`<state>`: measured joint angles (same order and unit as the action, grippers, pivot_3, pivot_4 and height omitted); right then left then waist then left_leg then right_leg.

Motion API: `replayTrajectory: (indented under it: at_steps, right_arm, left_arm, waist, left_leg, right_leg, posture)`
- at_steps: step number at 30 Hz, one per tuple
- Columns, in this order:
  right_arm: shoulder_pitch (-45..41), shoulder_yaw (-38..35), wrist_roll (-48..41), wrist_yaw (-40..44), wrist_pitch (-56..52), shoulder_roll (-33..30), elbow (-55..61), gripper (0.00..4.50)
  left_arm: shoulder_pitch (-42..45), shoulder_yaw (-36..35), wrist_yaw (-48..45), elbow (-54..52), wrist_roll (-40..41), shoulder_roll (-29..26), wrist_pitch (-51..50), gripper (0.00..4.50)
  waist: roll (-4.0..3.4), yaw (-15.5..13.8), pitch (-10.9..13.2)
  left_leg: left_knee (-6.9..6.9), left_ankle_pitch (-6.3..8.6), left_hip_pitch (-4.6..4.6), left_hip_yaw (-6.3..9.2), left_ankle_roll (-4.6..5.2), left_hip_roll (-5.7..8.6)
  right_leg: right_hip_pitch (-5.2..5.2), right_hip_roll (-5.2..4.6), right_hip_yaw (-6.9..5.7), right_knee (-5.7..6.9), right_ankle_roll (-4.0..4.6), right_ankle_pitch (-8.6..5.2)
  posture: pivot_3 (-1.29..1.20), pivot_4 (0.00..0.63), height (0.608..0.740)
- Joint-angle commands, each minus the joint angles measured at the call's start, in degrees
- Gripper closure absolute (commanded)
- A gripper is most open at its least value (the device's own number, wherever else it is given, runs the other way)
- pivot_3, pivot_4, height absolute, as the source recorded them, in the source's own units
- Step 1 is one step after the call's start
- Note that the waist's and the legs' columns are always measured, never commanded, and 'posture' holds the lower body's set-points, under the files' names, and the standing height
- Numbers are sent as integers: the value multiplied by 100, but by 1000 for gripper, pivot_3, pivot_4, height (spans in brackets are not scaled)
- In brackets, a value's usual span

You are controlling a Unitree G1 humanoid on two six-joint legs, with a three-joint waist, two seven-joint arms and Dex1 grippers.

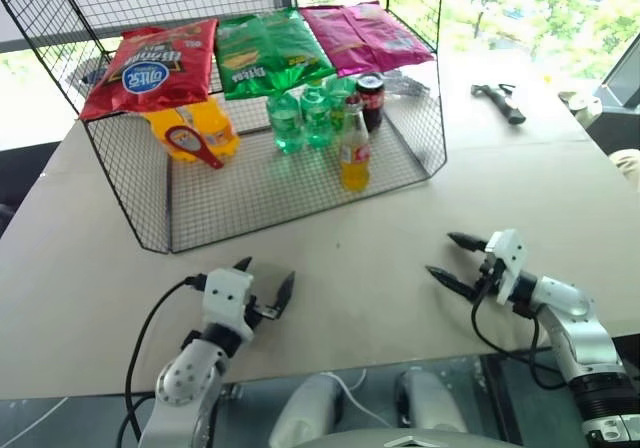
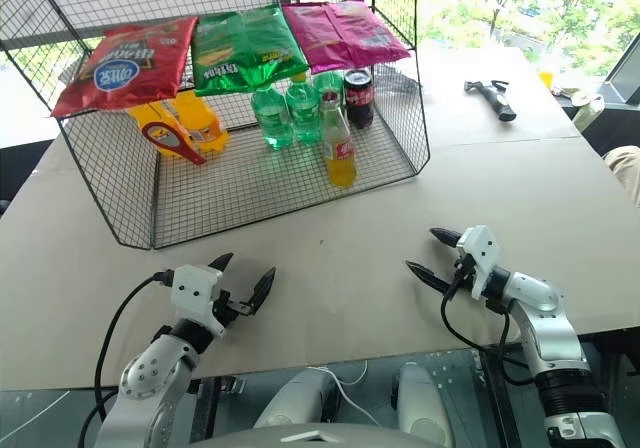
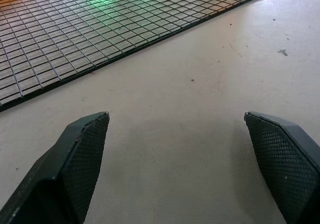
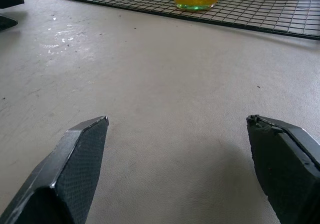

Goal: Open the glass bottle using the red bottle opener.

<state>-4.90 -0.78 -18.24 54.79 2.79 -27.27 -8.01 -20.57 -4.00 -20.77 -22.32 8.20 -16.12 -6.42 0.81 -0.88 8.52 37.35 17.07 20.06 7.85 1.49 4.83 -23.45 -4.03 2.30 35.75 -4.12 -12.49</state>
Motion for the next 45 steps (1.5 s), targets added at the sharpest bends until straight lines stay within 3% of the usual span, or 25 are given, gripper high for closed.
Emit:
replayTrajectory:
  at_steps: [1,35,38,45]
  right_arm:
    - [61,-25,42,71,45,-50,-243,49]
    - [-74,73,75,72,342,97,-353,49]
    - [-253,188,-64,103,109,164,104,49]
    - [-837,417,-611,114,-907,307,1289,49]
  left_arm:
    - [-107,73,-56,-386,50,-43,1,0]
    - [78,-10,59,-273,-4,-23,32,0]
    - [355,-234,429,-116,-233,0,53,0]
    - [1543,-1092,1236,5,294,399,-270,0]
  waist:
    - [1,1,-1]
    - [11,6,-8]
    - [10,10,-6]
    - [-3,11,3]
  left_leg:
    - [0,0,0,0,0,0]
    - [6,1,-1,-7,2,0]
    - [6,1,-2,-7,2,0]
    - [8,-9,5,-9,-15,-5]
  right_leg:
    - [0,0,0,0,0,0]
    - [1,0,5,2,1,1]
    - [0,0,6,4,1,1]
    - [-14,2,8,10,4,4]
  posture:
    - [0,150,740]
    - [0,150,740]
    - [0,150,740]
    - [0,150,740]
